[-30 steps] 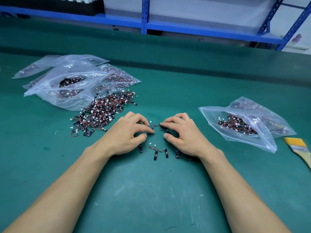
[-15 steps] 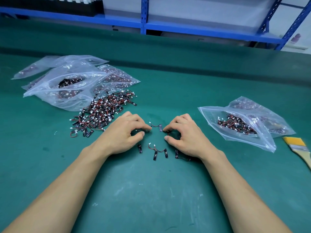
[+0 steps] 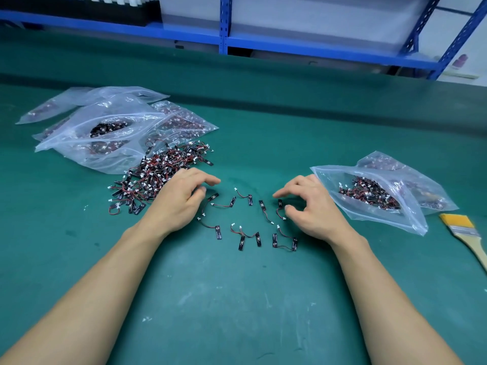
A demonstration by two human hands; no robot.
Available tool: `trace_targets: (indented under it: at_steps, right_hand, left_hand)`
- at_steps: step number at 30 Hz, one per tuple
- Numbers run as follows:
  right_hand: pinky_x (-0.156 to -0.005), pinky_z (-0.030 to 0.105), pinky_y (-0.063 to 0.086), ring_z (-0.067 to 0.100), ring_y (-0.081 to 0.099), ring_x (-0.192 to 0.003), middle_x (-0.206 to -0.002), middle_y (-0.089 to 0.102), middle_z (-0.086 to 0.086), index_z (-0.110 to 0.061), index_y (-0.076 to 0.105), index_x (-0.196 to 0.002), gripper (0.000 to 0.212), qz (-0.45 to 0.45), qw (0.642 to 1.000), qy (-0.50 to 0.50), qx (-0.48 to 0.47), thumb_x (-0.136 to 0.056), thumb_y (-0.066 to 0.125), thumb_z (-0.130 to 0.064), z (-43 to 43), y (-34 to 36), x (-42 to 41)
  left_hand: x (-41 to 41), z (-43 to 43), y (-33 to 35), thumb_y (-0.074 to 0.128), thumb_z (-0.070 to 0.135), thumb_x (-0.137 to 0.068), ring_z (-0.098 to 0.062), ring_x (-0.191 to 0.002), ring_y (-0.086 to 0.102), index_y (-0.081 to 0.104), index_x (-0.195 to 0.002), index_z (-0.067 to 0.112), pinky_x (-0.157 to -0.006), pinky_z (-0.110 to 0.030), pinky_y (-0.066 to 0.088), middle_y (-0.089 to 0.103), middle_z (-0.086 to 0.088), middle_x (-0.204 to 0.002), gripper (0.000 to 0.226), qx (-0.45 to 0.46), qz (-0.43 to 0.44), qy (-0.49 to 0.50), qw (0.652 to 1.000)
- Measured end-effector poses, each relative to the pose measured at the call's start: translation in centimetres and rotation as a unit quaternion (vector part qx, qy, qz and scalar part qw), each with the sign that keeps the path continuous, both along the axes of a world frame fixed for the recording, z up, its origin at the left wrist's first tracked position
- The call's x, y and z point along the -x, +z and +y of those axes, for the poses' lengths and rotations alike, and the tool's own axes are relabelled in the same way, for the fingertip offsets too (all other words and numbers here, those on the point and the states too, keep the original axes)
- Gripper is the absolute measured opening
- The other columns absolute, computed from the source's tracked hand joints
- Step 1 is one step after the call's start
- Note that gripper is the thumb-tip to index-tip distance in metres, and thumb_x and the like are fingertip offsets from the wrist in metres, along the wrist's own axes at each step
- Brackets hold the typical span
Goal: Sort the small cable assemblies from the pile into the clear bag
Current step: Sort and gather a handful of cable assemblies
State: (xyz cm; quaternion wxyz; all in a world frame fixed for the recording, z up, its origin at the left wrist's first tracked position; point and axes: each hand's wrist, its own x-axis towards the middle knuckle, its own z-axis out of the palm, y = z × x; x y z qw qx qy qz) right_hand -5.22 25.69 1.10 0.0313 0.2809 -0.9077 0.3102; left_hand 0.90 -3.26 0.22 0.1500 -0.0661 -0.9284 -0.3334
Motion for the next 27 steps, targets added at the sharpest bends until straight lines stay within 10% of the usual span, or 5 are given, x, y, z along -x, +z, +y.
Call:
trace_targets:
  at_steps: [9,27]
  right_hand:
    - [-0.078,0.001,0.033,-0.012,0.048,-0.089,-0.093,0.06,-0.012,-0.026,0.077,-0.095,0.025,-0.05,0.998,-0.02,0.031,-0.083,0.073,-0.004,0.8,-0.5,0.6]
    - [-0.073,0.005,0.035,0.001,0.052,-0.087,-0.092,0.064,-0.013,-0.034,0.075,-0.085,0.025,-0.073,0.994,-0.053,0.069,-0.084,0.074,-0.009,0.8,-1.2,1.0]
  left_hand:
    - [0.5,-0.4,-0.8,0.046,-0.007,-0.093,-0.018,-0.106,0.056,0.072,-0.111,0.018,-0.097,-0.036,0.043,0.067,0.006,-0.108,0.04,0.022,0.008,0.0,1.0]
    - [0.8,-0.6,-1.3,0.057,0.0,-0.092,-0.011,-0.095,0.045,0.072,-0.11,0.023,-0.088,-0.027,0.04,0.066,0.01,-0.105,0.033,0.062,0.018,0.026,0.998]
